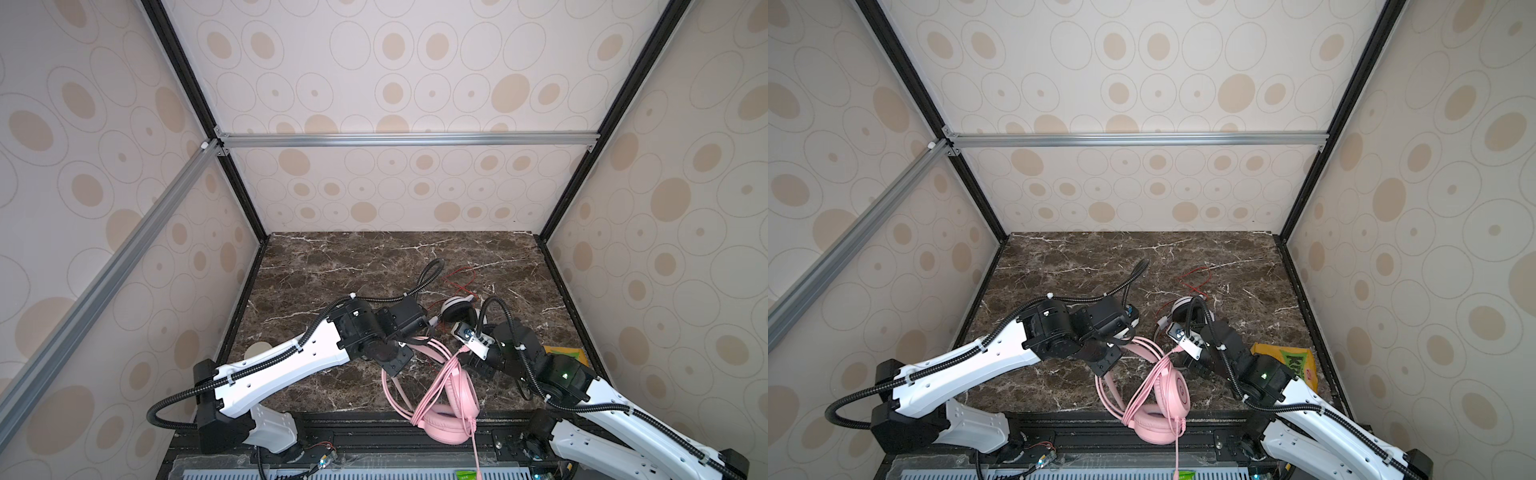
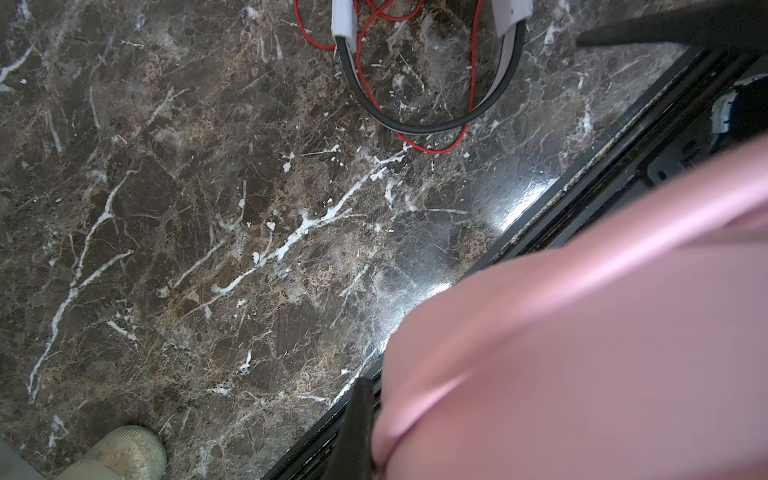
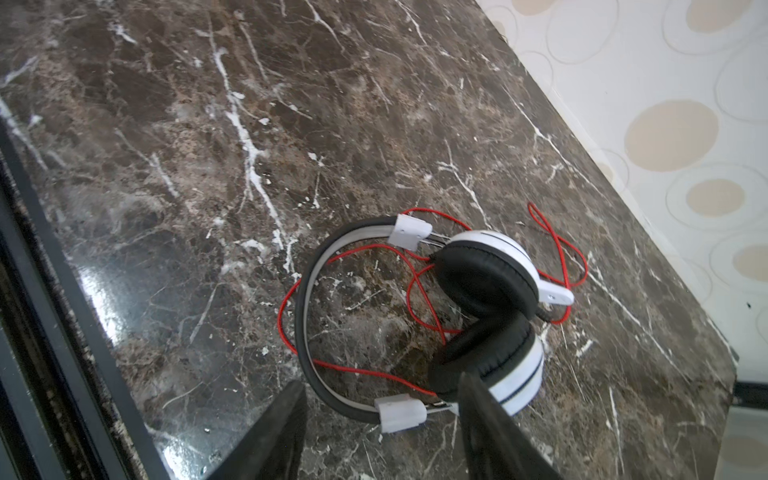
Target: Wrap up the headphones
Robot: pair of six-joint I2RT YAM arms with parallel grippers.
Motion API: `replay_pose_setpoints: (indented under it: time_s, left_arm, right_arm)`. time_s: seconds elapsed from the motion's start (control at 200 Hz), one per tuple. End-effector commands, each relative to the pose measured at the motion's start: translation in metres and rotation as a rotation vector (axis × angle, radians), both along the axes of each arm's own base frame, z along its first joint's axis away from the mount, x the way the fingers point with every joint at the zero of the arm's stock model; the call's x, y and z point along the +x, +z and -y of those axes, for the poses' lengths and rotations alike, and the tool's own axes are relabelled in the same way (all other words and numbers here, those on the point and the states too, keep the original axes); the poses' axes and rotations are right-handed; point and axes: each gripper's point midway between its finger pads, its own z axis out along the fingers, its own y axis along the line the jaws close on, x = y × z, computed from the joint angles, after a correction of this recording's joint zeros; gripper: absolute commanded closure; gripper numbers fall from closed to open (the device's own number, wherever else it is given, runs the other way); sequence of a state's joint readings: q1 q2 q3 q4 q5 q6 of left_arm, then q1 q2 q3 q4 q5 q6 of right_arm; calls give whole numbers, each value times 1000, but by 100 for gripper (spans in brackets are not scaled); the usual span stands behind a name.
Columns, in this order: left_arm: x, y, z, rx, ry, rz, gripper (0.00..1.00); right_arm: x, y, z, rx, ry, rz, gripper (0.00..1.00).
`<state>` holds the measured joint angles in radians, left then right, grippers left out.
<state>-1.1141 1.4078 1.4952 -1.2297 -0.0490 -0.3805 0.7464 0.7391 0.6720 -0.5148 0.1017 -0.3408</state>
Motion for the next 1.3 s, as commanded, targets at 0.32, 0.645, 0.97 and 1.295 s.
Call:
replay_pose_setpoints:
  time_s: [0.32, 0.645, 0.97, 1.295]
  left_arm:
    - [-7, 17, 11, -72, 5, -23, 100]
    - [20, 1, 9, -78, 100, -82, 100]
    - [99, -3, 3, -184, 340, -148, 100]
    - [210, 1, -20, -338, 628, -145, 100]
  right_arm:
    - [39, -19, 39, 282, -500, -384, 35]
    - [58, -23, 43, 610, -707, -364, 28]
    - [54, -28, 47, 614, -713, -344, 25]
    - [49, -27, 49, 614, -702, -334, 20]
